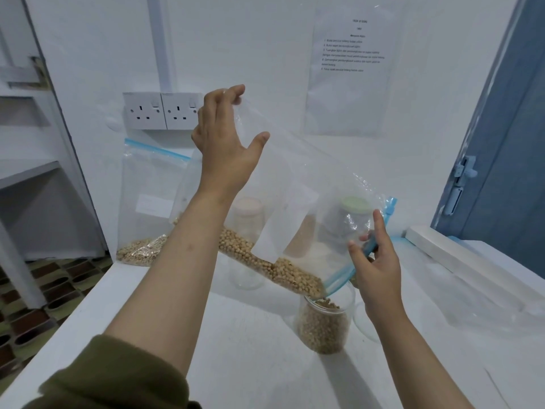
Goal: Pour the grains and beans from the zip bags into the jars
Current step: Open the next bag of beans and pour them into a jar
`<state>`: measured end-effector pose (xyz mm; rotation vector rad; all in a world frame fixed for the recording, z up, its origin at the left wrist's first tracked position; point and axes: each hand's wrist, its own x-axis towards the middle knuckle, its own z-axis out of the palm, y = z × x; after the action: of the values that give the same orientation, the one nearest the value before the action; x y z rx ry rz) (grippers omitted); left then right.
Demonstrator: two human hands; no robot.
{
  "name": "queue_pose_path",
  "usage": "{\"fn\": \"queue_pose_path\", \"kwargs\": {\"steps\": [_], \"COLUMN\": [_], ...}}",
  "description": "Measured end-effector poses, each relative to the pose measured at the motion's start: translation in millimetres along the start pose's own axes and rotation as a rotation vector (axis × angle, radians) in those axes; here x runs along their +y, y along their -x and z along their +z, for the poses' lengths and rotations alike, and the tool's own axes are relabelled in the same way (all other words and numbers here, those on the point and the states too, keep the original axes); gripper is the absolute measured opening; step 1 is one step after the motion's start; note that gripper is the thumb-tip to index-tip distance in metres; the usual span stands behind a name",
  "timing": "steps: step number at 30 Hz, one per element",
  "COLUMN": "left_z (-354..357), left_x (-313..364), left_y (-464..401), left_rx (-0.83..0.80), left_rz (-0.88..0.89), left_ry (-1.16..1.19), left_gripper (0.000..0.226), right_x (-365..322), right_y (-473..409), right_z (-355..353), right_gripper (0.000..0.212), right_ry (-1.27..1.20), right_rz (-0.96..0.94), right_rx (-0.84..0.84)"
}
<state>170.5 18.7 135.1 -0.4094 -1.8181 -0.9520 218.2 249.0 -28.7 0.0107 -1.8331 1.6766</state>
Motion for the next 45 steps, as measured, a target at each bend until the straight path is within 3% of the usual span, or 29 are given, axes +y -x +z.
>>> {"fn": "queue_pose_path", "kwargs": {"steps": [45], "left_z": [-4.5], "left_x": [2.3], "left_y": [1.2], "left_rx": [0.002], "left_rz": [0.016], "left_ry": [0.009], "left_gripper": [0.066], "right_x": [1.4], "right_y": [3.6], "right_z": [-0.5], "right_gripper": [0.067], "right_ry": [0.005], "right_rz": [-0.003], "right_rx": [-0.006]}}
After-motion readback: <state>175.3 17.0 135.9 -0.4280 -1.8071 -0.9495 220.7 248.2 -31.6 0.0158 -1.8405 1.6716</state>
